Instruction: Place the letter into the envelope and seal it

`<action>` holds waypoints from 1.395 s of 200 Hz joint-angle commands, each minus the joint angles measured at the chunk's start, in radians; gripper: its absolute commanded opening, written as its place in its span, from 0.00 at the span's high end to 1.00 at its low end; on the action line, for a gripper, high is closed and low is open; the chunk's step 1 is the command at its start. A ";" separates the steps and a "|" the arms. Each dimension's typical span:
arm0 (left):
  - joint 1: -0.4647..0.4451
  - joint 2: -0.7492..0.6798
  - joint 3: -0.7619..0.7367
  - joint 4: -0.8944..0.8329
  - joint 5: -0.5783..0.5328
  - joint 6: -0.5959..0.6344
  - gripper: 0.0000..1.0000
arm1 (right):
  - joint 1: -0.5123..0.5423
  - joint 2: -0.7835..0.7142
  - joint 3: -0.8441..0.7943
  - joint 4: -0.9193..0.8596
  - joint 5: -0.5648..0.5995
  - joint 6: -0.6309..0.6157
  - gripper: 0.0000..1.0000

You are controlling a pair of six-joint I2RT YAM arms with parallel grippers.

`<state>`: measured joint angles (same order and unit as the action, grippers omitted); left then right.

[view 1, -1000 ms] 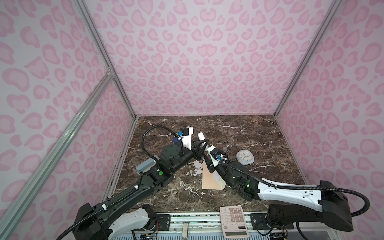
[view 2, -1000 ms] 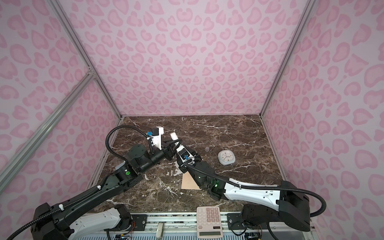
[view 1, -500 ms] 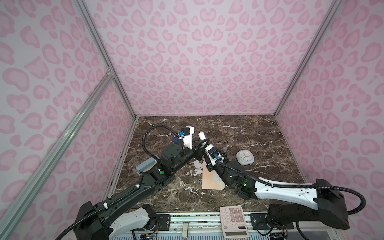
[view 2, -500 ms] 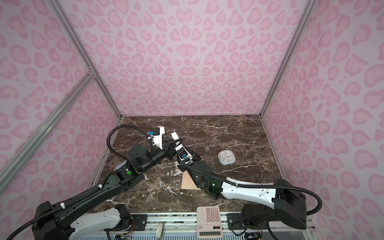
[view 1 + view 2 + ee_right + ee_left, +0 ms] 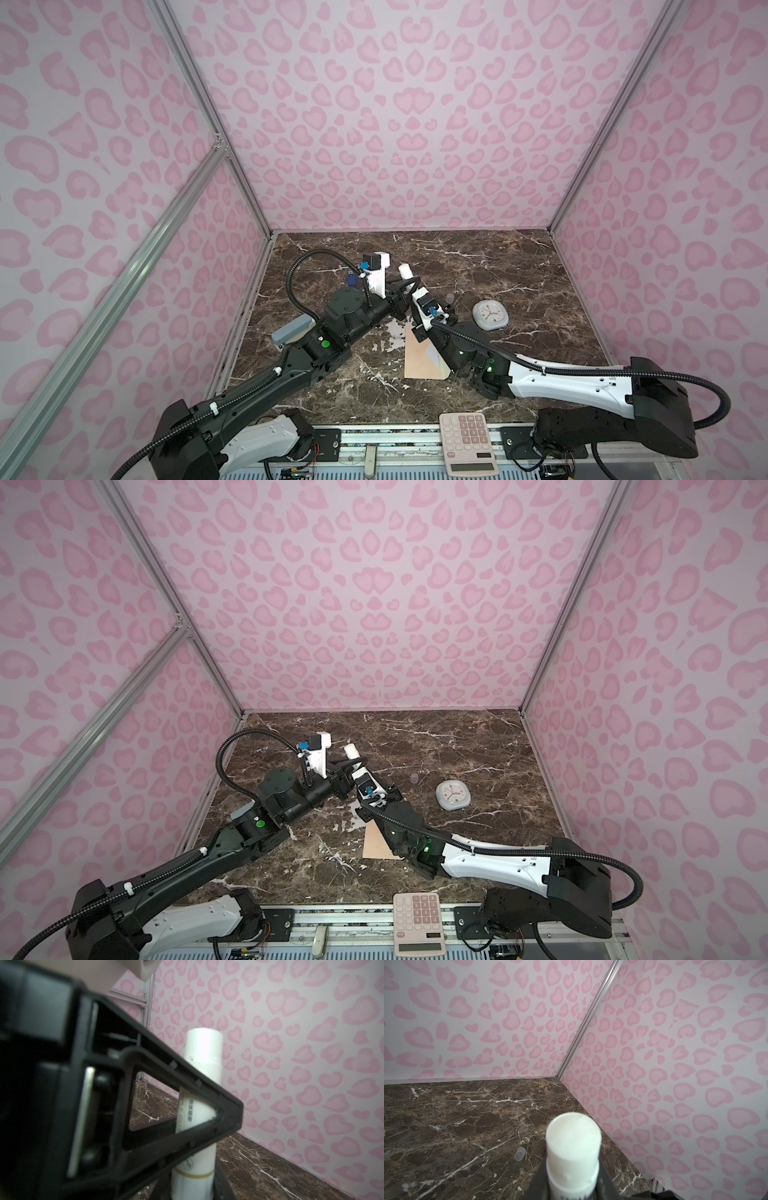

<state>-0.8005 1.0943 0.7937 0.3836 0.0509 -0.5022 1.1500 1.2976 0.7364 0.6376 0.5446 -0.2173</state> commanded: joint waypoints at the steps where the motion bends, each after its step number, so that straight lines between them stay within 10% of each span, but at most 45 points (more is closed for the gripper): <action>1: -0.001 0.002 0.009 0.004 0.026 0.000 0.96 | -0.001 -0.009 0.001 0.032 -0.006 -0.002 0.77; 55: 0.005 0.001 0.022 -0.048 0.100 0.029 0.96 | -0.010 -0.085 -0.009 -0.056 -0.142 0.055 0.83; 172: 0.142 -0.086 -0.039 -0.004 0.708 0.063 0.96 | -0.186 -0.381 -0.042 -0.325 -0.856 0.334 0.89; 224: 0.146 -0.068 -0.031 0.021 0.622 0.028 0.96 | -0.199 -0.382 -0.062 -0.339 -0.763 0.276 0.68; 246: 0.146 -0.061 -0.008 -0.018 0.477 0.006 0.96 | -0.171 -0.356 -0.065 -0.353 -0.624 0.209 0.48; 279: 0.133 -0.058 0.039 -0.151 0.186 -0.006 0.96 | -0.070 -0.300 -0.115 -0.230 -0.318 0.124 0.44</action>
<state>-0.6605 1.0359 0.8024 0.3161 0.4934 -0.4911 1.0214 0.9684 0.6567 0.2813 -0.0444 -0.0078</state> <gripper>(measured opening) 0.267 0.558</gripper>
